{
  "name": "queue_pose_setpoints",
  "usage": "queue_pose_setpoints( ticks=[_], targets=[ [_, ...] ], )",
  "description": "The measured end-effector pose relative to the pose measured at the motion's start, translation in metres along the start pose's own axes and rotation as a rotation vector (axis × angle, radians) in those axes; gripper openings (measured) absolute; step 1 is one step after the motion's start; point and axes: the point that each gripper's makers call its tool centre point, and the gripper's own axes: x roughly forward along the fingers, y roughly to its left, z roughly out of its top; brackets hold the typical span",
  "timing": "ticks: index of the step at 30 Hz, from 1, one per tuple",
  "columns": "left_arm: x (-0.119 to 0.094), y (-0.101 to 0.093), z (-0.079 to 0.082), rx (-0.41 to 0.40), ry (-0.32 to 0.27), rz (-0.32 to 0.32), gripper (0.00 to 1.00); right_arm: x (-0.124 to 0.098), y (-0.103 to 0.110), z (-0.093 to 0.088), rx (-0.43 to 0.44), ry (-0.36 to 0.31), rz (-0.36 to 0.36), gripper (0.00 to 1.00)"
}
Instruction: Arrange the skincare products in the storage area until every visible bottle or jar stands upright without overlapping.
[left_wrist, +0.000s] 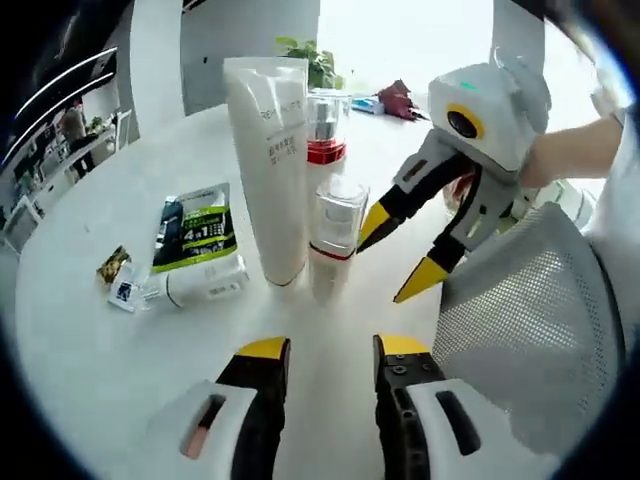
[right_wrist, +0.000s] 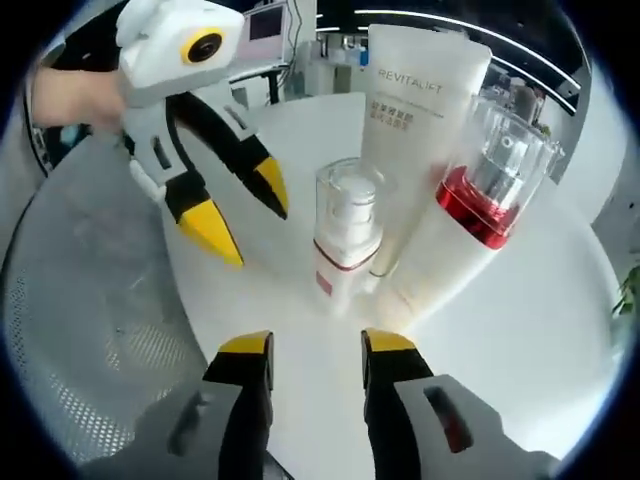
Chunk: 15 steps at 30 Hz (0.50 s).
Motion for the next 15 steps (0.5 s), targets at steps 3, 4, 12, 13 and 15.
queue_pose_setpoints(
  ticks=[3,4,12,13,15],
  targets=[
    [-0.012,0.001,0.001,-0.086,-0.051,0.015,0.34,-0.004,0.0,-0.001,0.012,0.003,-0.009,0.38],
    [-0.015,0.002,0.0,-0.099,-0.059,0.019,0.34,-0.006,0.001,-0.001,0.014,0.003,-0.01,0.39],
    [-0.047,0.011,-0.017,-0.25,-0.095,0.075,0.45,-0.018,0.0,0.002,0.076,-0.019,-0.048,0.5],
    [-0.051,0.012,-0.018,-0.262,-0.103,0.081,0.46,-0.018,-0.001,0.001,0.08,-0.02,-0.053,0.51],
    [-0.061,0.015,-0.023,-0.292,-0.12,0.101,0.46,-0.022,0.0,0.002,0.092,-0.025,-0.063,0.53]
  ],
)
